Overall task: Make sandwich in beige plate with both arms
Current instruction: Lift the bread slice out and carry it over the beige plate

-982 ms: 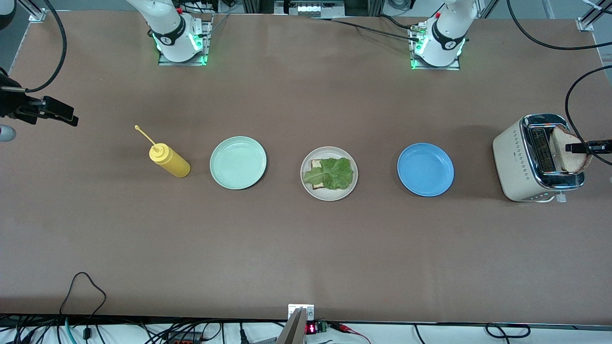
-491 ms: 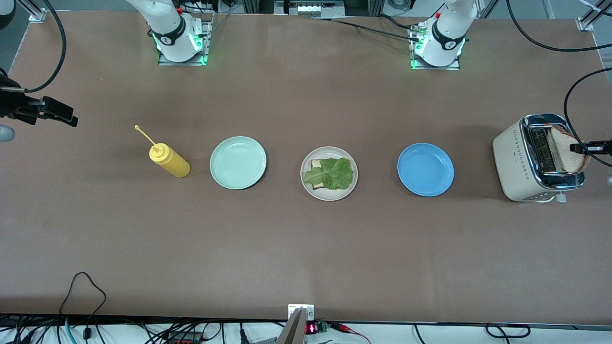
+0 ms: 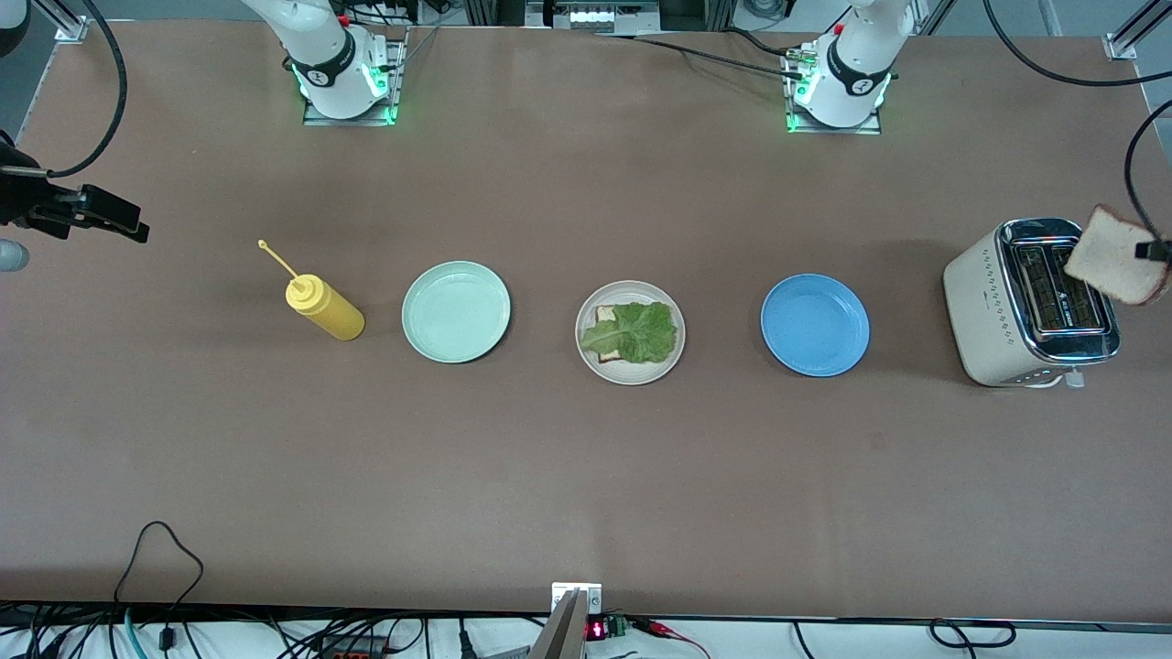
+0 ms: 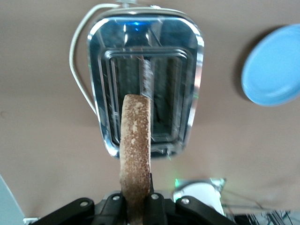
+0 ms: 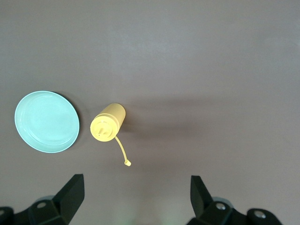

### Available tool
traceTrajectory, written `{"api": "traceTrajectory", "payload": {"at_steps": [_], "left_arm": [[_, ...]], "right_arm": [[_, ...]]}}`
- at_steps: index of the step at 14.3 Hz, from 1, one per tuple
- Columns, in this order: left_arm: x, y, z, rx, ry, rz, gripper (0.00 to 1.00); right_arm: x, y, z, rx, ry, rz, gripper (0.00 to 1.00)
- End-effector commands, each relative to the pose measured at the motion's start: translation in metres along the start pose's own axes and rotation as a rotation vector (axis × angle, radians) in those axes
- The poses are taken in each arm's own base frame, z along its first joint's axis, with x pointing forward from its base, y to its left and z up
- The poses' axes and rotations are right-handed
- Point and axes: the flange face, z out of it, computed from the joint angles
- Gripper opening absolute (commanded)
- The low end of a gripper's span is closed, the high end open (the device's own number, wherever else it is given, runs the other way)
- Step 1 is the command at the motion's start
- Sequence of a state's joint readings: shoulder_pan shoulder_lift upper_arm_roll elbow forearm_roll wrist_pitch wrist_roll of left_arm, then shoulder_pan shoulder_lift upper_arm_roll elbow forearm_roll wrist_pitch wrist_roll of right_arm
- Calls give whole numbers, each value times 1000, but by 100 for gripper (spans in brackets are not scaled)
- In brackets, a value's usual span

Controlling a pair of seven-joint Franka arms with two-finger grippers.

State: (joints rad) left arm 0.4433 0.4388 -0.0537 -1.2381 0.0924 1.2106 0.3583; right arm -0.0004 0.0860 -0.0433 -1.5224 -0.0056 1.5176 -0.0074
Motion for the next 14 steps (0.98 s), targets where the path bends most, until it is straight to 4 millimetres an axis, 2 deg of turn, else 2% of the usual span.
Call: {"api": "traceTrajectory", "payload": {"at_steps": [1,5,7,9,10,12,14], "left_arm": [[-14,55,-40,2,-31,105,1],[-3,161,-45,-65,-30,325,1],[6,222,-37,-115,-41,396,1],[15,288,-18,-104,-84,477,1],[18,312,-16,-90,-54,495,1],[25,350,-13,-122,-1,506,1],[39,379,10,-203,8,474,1]], "right_arm": [[-3,0,-1,11,-4,4,100],[-3,1,-1,11,-7,6,100],[-4,1,0,11,-13,6,100],[-4,2,0,11,-14,7,100],[-4,1,0,11,-14,6,100],[-4,1,0,9,-14,6,100],[-4,1,0,9,-14,6,100]]}}
